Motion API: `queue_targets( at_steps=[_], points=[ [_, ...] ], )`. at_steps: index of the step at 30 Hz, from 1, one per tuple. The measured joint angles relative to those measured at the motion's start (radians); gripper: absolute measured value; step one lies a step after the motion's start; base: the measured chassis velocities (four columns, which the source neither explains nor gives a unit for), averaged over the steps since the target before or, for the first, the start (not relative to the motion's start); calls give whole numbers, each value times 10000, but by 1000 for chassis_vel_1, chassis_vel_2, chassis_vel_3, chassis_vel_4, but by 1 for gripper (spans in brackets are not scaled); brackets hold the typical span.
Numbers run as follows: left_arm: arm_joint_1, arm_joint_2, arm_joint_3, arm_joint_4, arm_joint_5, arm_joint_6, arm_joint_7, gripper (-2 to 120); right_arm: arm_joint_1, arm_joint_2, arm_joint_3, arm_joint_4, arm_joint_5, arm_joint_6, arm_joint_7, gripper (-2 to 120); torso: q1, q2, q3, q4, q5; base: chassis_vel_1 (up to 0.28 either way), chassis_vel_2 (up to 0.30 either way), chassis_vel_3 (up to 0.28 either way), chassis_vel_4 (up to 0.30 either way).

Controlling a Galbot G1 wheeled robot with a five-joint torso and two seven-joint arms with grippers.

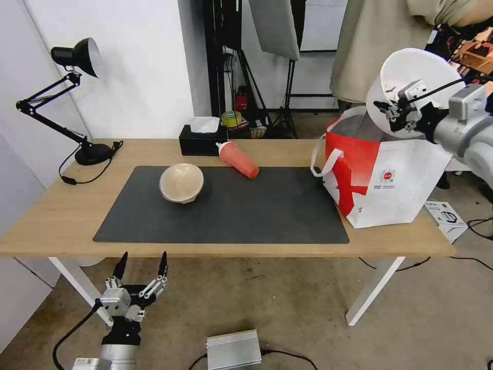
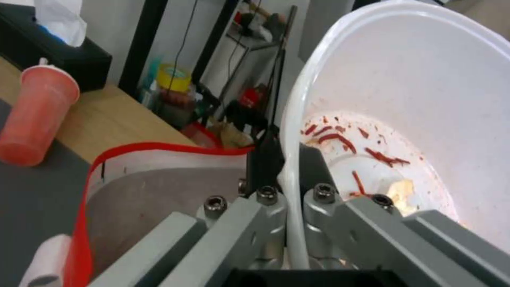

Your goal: Pick up the trash from the table and place it into the takeout bag.

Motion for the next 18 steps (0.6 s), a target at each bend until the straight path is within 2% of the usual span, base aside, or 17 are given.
queue_targets(
  at_steps=[12, 18],
  points=[
    [-147, 9, -35, 352, -1, 0, 13, 100, 273, 721, -297, -780, -594, 138, -157, 0, 1, -1, 0, 0, 1, 0, 0, 0, 0],
    [-209, -17, 5, 427, 6, 0, 36, 100, 99, 727, -261, -774, -617, 139, -182, 0, 0, -1, 0, -1, 2, 0, 0, 0, 0]
  ],
)
